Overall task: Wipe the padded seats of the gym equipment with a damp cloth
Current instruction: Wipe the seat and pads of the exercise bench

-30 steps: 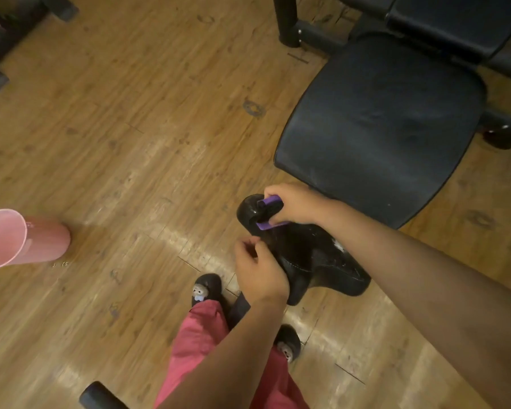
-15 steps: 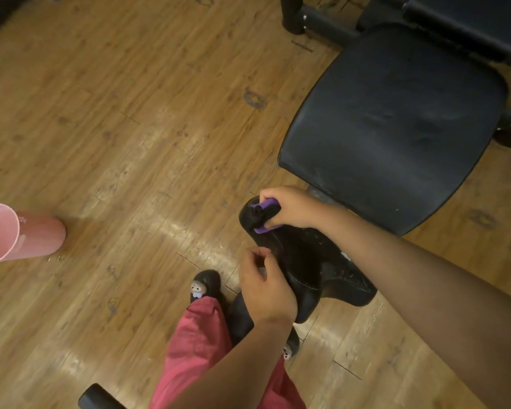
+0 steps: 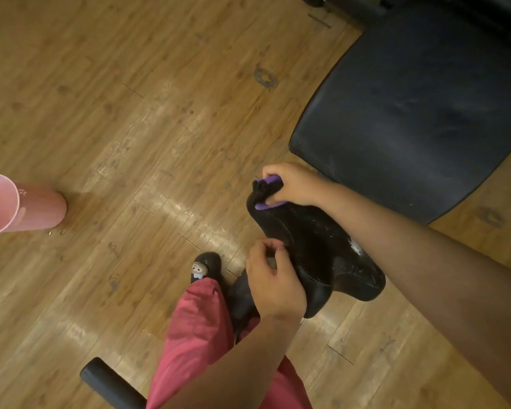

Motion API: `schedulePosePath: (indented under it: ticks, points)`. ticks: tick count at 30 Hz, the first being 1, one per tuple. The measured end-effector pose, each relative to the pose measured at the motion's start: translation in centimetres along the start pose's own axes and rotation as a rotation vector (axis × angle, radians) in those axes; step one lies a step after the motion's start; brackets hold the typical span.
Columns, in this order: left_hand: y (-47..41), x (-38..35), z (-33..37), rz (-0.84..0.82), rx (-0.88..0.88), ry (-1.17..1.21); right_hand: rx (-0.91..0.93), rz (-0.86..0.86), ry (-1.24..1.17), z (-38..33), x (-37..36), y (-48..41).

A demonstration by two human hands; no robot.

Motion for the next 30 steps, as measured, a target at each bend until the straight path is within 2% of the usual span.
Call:
schedulePosePath:
  ticks: [5,13,18,23,26,30]
  points:
    - [-0.3,-0.3,-0.6,-0.031,0.001,0.023,-0.074,0.072,-0.084,1.3,0.1,-3.7]
    - [-0.1,-0.4,-1.1,-0.050,0.027,0.061,-0.035,-0.032,-0.107,2.2,0.1,-2.8]
    - [-0.2,-0.4,-1.2,-0.063,0.024,0.063,-0.124,0.101,-0.146,4.0,-0.1,-4.9]
    - [-0.2,-0.4,-1.0,-0.055,0.004,0.066,-0.204,0.039,-0.162,5.8,0.1,-5.3]
    - [-0.1,-0.4,-1.0,-0.046,-0.002,0.076,-0.186,0.080,-0.168,5.4,0.2,-5.1]
    - [-0.2,-0.4,-0.8,-0.045,-0.021,0.064,-0.112,0.032,-0.255,4.1,-0.2,-5.0]
Point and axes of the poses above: each hand's wrist, its own y-axis away from the middle knuckle, its own x-axis out of the back of the hand, z = x × y, the point moved 7 cm from there along -y, towards the middle knuckle, and after that the axes turned 4 degrees about -x, right-handed, at the moved point
